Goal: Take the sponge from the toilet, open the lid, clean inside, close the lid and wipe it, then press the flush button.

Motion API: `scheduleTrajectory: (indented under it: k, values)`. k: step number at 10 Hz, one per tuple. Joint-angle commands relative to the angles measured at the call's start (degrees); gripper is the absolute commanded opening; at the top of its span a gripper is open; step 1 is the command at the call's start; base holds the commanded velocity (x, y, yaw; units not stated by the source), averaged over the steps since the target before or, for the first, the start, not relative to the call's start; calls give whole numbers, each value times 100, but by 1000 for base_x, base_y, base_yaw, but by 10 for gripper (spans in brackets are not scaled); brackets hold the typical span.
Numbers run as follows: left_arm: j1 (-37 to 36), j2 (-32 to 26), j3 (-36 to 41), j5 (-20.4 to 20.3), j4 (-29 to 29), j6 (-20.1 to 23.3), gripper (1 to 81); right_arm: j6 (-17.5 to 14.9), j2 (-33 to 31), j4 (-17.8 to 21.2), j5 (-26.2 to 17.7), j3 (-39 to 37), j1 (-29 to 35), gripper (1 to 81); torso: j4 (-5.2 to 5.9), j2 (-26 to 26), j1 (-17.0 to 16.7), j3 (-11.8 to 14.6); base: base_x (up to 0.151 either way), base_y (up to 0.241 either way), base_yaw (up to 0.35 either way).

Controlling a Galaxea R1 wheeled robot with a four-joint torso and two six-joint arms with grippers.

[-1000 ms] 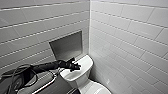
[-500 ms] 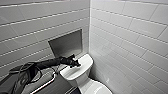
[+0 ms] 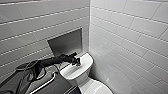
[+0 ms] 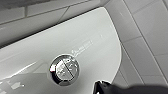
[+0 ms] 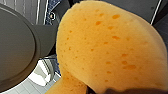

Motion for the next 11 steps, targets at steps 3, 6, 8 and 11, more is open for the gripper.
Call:
scheduleTrajectory:
  k: [3, 6, 8, 11]
  values:
    - [-1098, 396, -704, 120, 272, -29, 10, 14, -70, 40, -361, 170, -43, 10, 0, 0, 0, 0, 0, 0, 0]
    - [-1071, 327, -793, 120, 272, -20, 10, 5, -44, 31, -361, 170, -34, 10, 0, 0, 0, -475, 0, 0, 0]
    - [-1045, 273, -793, 111, 281, -20, 10, 5, -26, 31, -361, 162, -34, 10, 0, 5, 5, -354, 0, 0, 0]
    - [-966, 273, -916, 102, 281, -20, 10, -4, -26, 40, -361, 162, -34, 10, 0, 5, 5, -400, 0, 0, 0]
